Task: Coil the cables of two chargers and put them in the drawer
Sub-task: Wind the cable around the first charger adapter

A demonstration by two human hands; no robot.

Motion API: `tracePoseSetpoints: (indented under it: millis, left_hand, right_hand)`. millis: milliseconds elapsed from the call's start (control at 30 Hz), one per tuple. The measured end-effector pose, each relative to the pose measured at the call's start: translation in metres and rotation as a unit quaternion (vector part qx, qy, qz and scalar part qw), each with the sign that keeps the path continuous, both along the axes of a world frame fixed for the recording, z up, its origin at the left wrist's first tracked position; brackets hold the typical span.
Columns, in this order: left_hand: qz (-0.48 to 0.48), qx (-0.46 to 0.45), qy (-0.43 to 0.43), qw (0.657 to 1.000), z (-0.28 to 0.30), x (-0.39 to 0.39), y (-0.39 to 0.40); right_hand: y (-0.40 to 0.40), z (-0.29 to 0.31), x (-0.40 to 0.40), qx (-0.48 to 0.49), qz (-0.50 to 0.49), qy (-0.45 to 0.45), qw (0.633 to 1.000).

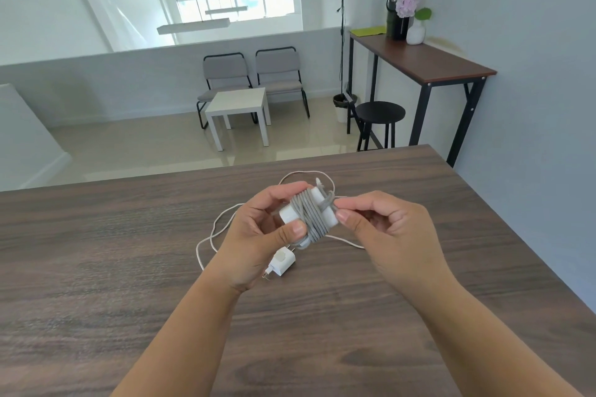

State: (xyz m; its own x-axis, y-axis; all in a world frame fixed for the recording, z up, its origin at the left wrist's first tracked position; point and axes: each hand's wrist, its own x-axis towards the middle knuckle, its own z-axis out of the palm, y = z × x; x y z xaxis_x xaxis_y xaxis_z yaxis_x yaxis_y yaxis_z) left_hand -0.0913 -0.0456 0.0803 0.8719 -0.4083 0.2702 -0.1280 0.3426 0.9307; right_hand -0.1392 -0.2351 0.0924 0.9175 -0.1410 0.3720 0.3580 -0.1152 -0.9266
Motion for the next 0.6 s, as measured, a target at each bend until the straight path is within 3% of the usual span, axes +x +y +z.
tracePoseSetpoints:
  millis: [167,300,433,600]
  left_hand:
    - [-0.03,0.0,0.0,1.0,0.0,-0.003,0.0]
    - [-0.052,-0.028,0.044,0.997,-0.002,-0.004,0.001]
    - [-0.078,-0.049,0.075,0.993,-0.003,-0.006,-0.002]
    - [-0.098,-0.037,0.065,0.992,-0.003,-0.007,-0.003]
  right_hand:
    - [0.0,0.006,0.002,0.039,-0.011,0.006,0.999]
    - [-0.01,0.014,0.011,0.094,0.019,0.116,0.989]
    - [-0.021,0.017,0.024,0.012,0.128,0.28,0.951]
    - [-0.016,0.022,0.029,-0.045,0.198,0.259,0.944]
